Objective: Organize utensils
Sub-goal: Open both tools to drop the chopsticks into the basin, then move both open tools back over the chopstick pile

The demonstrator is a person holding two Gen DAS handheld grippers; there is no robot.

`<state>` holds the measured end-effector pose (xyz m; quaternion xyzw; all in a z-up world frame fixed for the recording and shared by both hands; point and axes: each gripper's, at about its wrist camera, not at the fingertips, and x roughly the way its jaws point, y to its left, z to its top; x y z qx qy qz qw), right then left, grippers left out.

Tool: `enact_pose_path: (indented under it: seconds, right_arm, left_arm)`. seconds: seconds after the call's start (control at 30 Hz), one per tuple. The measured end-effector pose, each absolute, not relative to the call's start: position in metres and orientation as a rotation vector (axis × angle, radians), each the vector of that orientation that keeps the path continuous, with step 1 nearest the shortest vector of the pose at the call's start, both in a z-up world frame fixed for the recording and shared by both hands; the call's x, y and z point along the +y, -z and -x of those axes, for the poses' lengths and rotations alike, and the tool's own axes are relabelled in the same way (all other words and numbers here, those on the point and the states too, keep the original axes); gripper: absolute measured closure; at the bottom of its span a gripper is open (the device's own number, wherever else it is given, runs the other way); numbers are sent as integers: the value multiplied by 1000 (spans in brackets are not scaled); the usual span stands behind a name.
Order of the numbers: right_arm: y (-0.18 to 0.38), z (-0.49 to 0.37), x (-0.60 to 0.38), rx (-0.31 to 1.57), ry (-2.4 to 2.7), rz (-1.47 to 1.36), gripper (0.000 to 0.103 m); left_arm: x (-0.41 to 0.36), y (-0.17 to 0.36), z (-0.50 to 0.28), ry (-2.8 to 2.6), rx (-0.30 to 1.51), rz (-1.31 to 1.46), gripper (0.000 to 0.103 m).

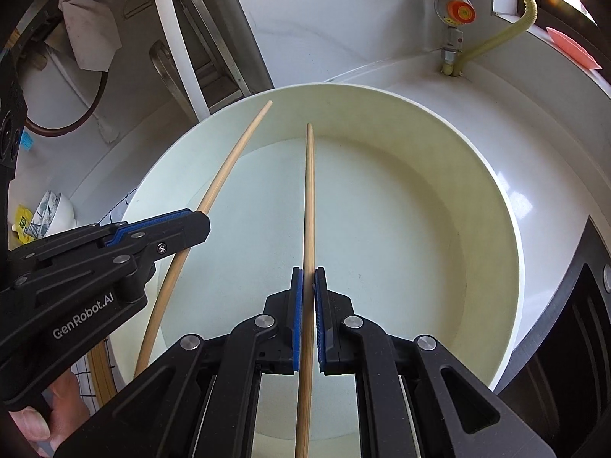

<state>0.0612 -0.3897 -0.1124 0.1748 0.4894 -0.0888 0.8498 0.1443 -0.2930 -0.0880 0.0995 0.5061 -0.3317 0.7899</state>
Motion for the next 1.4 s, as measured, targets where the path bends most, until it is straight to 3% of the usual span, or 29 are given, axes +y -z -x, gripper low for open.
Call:
enact_pose_path:
  seconds: [0.23,0.3,0.37,0.73,1.4]
  right_arm:
    - [115,-65,-398,1027,208,-379,96]
    - [112,-63,-399,1014,214,-378,78]
    - [107,-61,-400,996,217,-372,72]
    - [88,-45,-373,975,174,-338,70]
    - [62,-35,-236,983,-51,-178,62]
  left_arm:
    - [-298,96,-152,681,1111,-230,95]
    - [-295,94,-152,668,1104,-229,89]
    - [-291,91,-151,658,1096,-217,74]
    - [-228,67,-133,568,1051,-168,60]
    - [-45,44,-86,299,1021,-43,54]
